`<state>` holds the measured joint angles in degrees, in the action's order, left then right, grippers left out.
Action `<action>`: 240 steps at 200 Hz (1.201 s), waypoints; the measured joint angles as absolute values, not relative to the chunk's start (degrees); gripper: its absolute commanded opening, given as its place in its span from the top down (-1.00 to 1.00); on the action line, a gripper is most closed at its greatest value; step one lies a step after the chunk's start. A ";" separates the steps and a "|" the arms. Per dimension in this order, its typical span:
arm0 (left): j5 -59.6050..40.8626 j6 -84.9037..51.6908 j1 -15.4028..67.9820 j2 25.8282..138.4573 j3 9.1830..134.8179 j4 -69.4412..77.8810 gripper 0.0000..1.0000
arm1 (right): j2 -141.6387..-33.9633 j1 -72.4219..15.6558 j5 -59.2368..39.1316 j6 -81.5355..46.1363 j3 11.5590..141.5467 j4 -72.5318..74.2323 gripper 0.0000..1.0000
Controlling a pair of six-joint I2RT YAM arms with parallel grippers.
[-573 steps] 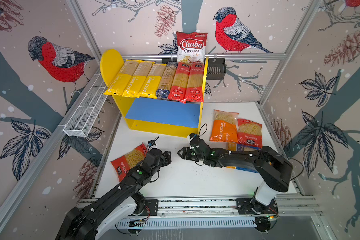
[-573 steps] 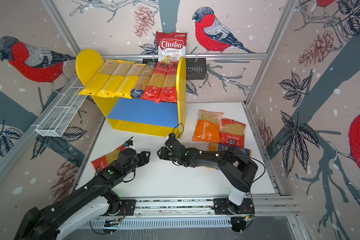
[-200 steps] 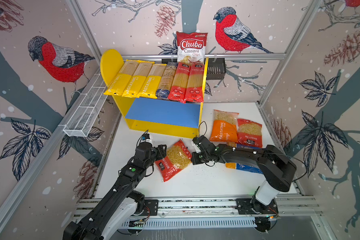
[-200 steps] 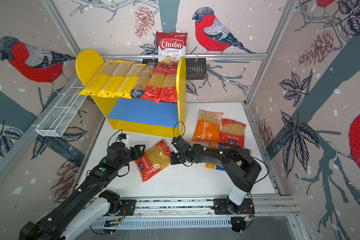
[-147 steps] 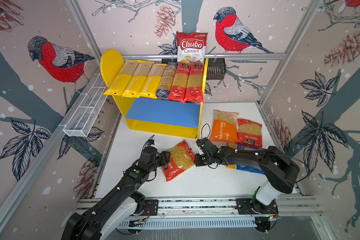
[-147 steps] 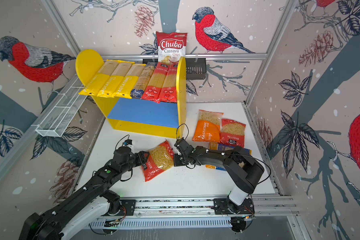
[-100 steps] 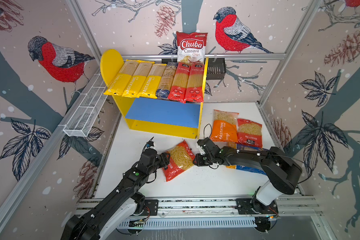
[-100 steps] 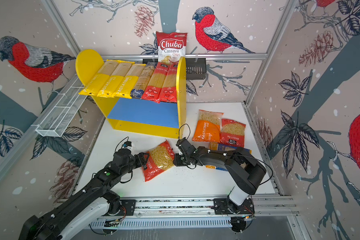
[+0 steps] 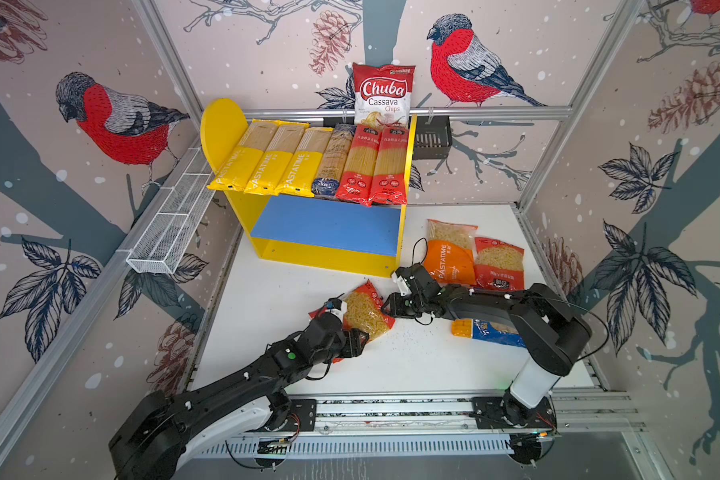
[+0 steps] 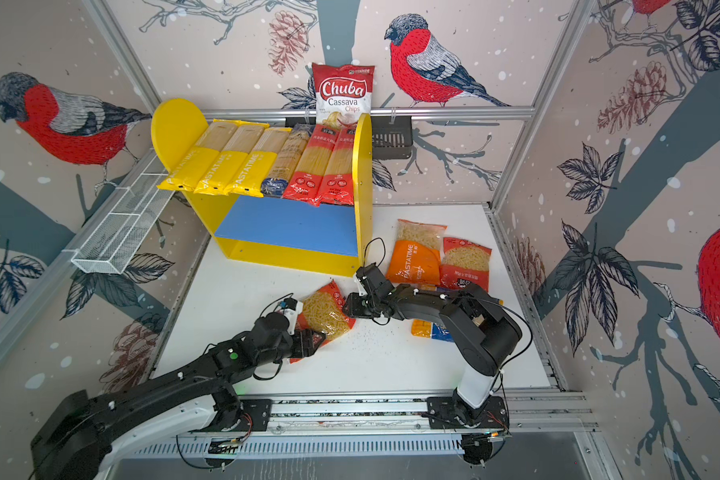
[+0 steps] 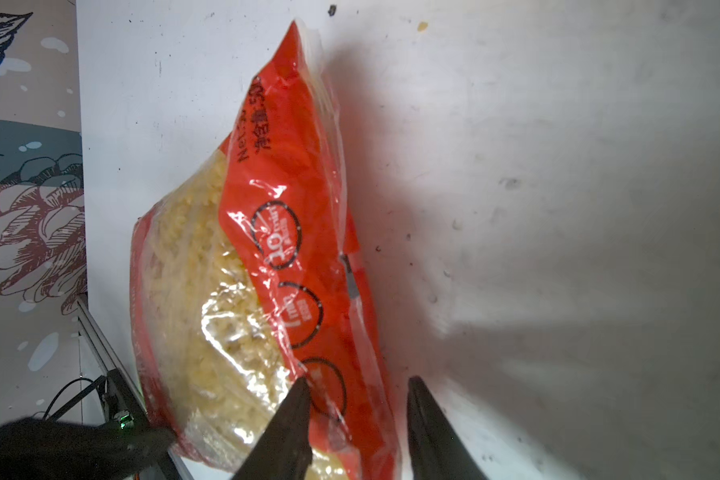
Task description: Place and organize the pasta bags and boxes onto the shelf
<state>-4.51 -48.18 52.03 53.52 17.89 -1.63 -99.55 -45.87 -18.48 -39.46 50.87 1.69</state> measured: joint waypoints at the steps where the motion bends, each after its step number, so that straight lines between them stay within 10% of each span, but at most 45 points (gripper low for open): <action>1: -4.58 -48.23 52.40 53.89 17.85 -1.39 -0.34 | -99.61 -45.87 -18.50 -39.57 50.87 1.80 0.35; 71: -4.62 -50.68 54.92 64.60 20.10 -1.32 -0.34 | -96.86 -47.44 -19.42 -45.52 45.78 8.12 0.75; 131: 2.20 -49.50 39.59 53.89 16.56 -7.75 -0.36 | -97.93 -59.22 -19.16 -52.29 44.21 11.84 0.80; 240: 1.87 -56.82 28.18 34.59 12.12 -10.98 -0.70 | -92.42 -55.64 -25.28 -43.75 50.37 5.41 0.08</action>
